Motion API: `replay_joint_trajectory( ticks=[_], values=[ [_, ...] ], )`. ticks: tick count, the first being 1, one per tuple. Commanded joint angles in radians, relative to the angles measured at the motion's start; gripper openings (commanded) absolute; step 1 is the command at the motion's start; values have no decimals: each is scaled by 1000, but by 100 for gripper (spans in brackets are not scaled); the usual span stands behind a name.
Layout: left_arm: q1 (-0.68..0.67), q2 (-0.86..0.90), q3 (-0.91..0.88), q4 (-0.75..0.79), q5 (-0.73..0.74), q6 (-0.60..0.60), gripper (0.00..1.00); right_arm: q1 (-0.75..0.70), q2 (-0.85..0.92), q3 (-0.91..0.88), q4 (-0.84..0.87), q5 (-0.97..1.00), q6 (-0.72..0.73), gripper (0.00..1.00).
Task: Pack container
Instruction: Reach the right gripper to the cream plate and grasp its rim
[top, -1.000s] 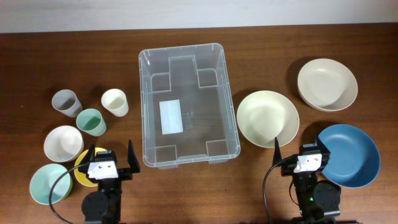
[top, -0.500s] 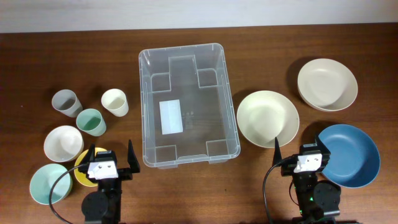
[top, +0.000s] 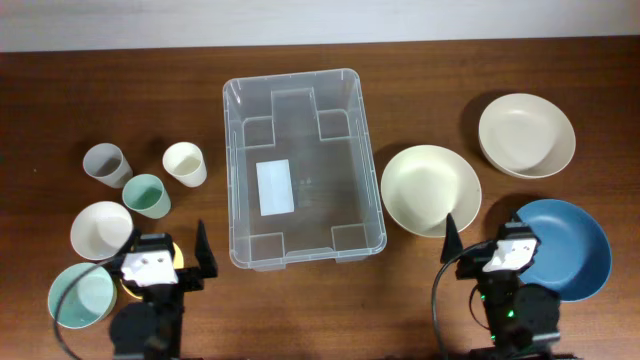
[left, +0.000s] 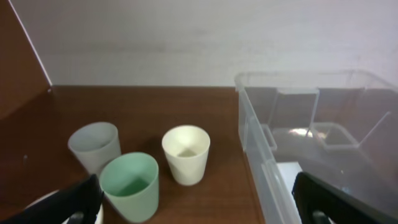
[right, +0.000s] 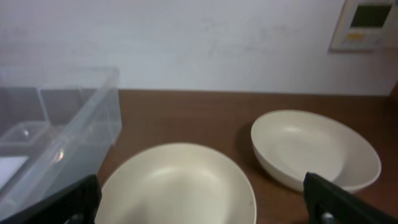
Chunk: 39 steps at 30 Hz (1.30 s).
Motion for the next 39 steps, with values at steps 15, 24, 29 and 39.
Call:
replay_joint_trajectory(
  ticks=[15,24,29,39],
  values=[
    [6,768,729,-473,4,-10,100,-2,1006,942,-688,-173,34,99],
    [6,830,739,-501,14,-10,100,-154,1245,1063,-770,-218,13,99],
    [6,827,739,-497,14,-10,100,-298,1386,1063,-796,-358,-109,99],
    [6,827,739,-486,14,-10,100,-332,1674,1063,-761,-369,-158,99]
  ],
)
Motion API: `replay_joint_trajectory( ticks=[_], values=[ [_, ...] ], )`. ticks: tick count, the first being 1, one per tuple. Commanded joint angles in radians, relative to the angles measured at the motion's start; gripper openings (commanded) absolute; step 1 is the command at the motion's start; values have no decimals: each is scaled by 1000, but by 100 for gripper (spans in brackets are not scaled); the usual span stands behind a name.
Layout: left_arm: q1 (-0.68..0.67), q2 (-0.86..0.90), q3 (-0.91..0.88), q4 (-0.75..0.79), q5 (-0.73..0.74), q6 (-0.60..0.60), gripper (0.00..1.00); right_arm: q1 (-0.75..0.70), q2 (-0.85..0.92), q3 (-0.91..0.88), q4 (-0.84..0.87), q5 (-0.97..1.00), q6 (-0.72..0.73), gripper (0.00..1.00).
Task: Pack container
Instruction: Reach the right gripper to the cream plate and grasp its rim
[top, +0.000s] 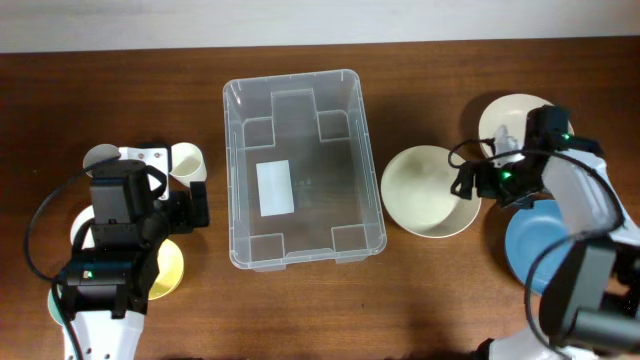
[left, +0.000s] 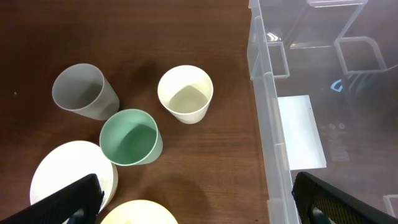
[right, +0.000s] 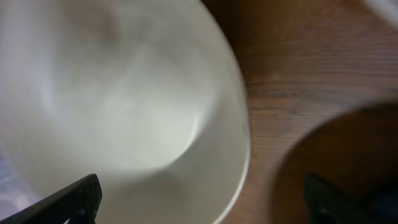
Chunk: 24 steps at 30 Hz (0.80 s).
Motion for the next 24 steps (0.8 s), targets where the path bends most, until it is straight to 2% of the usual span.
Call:
replay_joint_trajectory(
  ticks=[1,8,9,12,16,18,24],
  values=[
    [6,-6,24,6,14,-10,100,1,79,16,31,-31,-29,99],
    [6,-6,24,6,14,-10,100,1,171,16,93,-31,-29,99],
    [6,-6,24,6,14,-10,99,1,176,16,97,-31,-29,97],
    [6,-6,24,6,14,-10,99,1,190,16,104,-31,-29,82],
    [6,-6,24,6,14,-10,97,1,192,16,107,-31,-28,56],
    [6,-6,24,6,14,-10,94,1,192,16,107,-31,-21,49],
    [6,-6,24,6,14,-10,93,1,192,16,106,-31,-21,27]
  ],
)
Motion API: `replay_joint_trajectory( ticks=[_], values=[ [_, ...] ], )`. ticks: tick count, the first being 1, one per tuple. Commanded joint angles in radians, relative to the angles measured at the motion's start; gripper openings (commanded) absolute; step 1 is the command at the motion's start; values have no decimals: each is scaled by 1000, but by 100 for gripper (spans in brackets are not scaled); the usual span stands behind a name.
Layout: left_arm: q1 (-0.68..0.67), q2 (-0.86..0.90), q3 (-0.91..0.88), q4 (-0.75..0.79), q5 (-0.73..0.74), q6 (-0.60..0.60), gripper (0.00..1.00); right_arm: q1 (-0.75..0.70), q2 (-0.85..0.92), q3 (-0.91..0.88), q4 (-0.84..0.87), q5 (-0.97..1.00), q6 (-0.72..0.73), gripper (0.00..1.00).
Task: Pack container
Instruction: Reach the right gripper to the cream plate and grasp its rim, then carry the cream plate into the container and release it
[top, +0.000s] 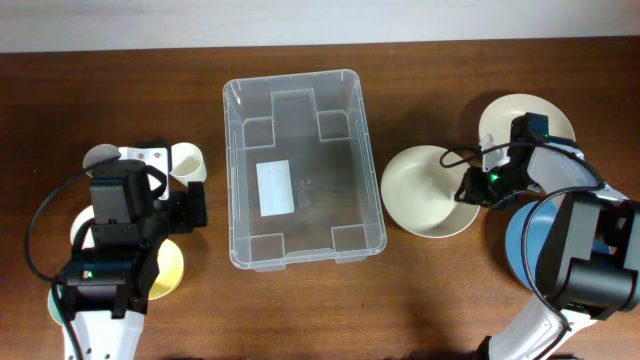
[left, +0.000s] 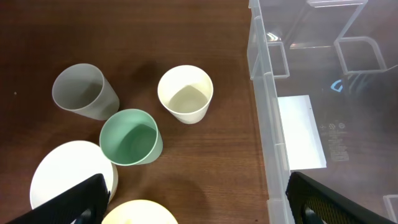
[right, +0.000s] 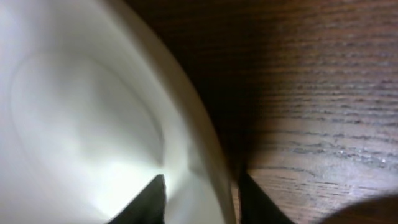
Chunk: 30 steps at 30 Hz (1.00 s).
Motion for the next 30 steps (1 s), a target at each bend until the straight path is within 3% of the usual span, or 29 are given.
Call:
replay_joint_trajectory(
  ticks=[1,7,18,30],
  values=[
    [6,-6,24,6,14,-10,93,1,10,12,2,-13,-7,23],
    [6,-6,24,6,14,-10,92,1,10,12,2,-13,-6,4],
    [6,-6,24,6,14,-10,93,-1,-40,68,1,-12,207,4],
    [6,-6,24,6,14,-10,93,26,-345,263,-10,6,380,4]
  ],
)
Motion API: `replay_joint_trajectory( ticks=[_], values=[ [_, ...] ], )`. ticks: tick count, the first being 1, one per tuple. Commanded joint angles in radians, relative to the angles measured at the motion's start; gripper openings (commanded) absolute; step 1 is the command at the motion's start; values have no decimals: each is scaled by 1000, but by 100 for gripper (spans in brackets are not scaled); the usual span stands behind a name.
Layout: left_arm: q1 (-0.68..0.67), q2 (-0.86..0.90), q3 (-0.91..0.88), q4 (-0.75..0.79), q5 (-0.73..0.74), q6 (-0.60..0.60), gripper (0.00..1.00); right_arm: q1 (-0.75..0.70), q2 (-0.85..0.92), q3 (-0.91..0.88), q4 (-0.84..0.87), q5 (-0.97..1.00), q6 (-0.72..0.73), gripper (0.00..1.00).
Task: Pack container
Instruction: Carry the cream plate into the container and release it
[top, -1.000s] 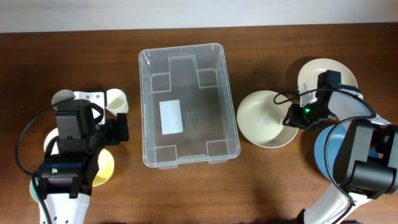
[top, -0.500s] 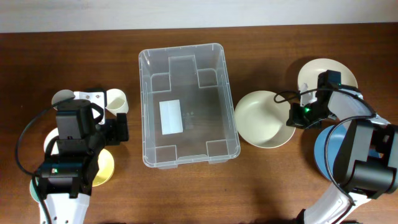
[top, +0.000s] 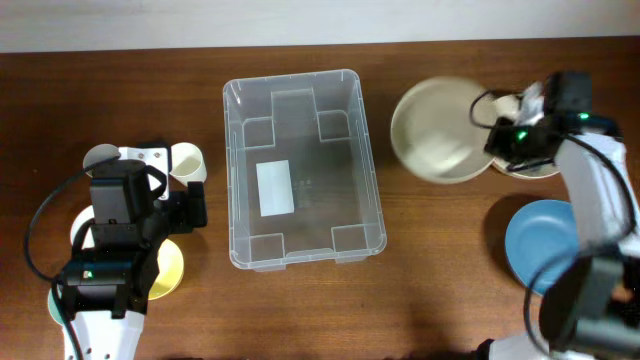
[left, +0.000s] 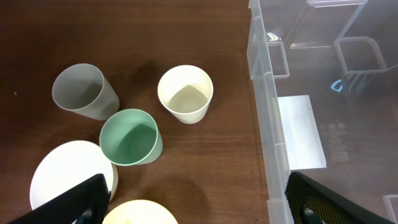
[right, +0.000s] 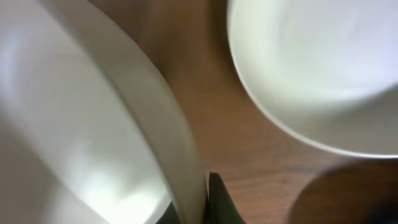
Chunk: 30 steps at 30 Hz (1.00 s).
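Note:
The clear plastic container (top: 300, 165) stands open in the middle of the table. My right gripper (top: 497, 140) is shut on the right rim of a cream bowl (top: 438, 130), which hangs tilted to the right of the container's far end. In the right wrist view the bowl's rim (right: 149, 118) runs down into my right gripper (right: 200, 199). My left gripper (left: 196, 208) is open and hovers over the table between the cups and the container wall (left: 264, 93), holding nothing.
A second cream bowl (right: 311, 74) lies under the right arm, with a blue plate (top: 545, 245) nearer the front. On the left stand a grey cup (left: 81, 92), cream cup (left: 185, 93) and green cup (left: 130, 137), then a white bowl (left: 65, 180) and yellow bowl (left: 140, 213).
The cream bowl lay on the table with my right fingers either side of its right rim. Now it is lifted, tilted, and farther back. The left arm has not moved.
Both arms began low at the table's front edge. Then the left gripper hung open over the cups, where it stays, and the right was at the nearer cream bowl's right rim. It straddled that rim, and now holds the bowl up beside the container.

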Motion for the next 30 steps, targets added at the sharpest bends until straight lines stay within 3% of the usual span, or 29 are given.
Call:
replay_joint_trajectory(
  ticks=[1,7,15,23,30],
  values=[
    [6,-6,24,6,14,-10,93,35,-129,74,-2,-11,55,4],
    [6,-6,24,6,14,-10,99,237,-236,157,3,8,54,4],
    [42,-6,77,-10,0,-60,99,554,-142,169,56,207,54,4],
    [211,-4,187,-51,3,-82,99,676,102,169,241,252,1,4],
    [232,7,187,-54,3,-81,99,708,292,169,324,272,1,4]
  ],
)
